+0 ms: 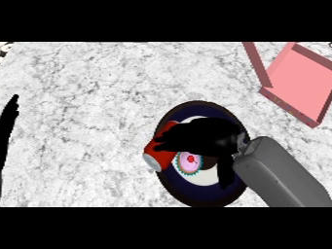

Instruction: Pick the cupcake from the plate and place it in the cardboard box

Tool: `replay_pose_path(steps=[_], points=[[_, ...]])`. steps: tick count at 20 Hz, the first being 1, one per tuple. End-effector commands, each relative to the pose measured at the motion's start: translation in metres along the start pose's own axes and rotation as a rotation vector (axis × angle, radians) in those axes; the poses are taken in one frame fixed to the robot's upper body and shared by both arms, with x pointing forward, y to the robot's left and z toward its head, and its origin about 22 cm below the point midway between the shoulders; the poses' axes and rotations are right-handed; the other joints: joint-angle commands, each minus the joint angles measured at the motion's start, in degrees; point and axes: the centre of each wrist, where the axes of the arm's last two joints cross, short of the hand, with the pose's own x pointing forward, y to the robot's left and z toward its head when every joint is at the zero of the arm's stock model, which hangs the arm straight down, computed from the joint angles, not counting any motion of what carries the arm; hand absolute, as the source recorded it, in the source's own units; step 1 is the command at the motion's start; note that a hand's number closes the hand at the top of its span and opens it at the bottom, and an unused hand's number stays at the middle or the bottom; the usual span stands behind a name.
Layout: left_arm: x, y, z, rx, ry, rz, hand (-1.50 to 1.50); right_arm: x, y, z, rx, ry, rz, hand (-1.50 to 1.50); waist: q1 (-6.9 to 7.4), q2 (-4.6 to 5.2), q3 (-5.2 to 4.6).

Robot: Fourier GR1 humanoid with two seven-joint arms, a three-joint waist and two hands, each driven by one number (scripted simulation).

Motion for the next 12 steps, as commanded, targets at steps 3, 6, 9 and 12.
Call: replay_pose_path(steps=[3,6,9,12], points=[[0.005,-0.003,0.002,0.006,-0.004,-0.020,0.00,0.009,0.015,-0.018,0.078,0.091,0.020,-1.50,0.19,0.02,0.01],[0.006,0.008,-0.014,0.012,0.000,-0.007,0.00,0.002,0.030,-0.036,0.102,0.114,0.030,-1.50,0.28,0.15,0.01],[0.002,0.010,-0.004,-0.005,-0.008,-0.016,0.00,-0.011,0.040,-0.030,0.089,0.114,0.035,-1.50,0.28,0.11,0.02],[0.001,-0.011,0.005,-0.002,-0.012,0.001,0.00,-0.006,0.041,-0.044,-0.062,0.081,0.116,1.50,0.45,0.13,0.03]])
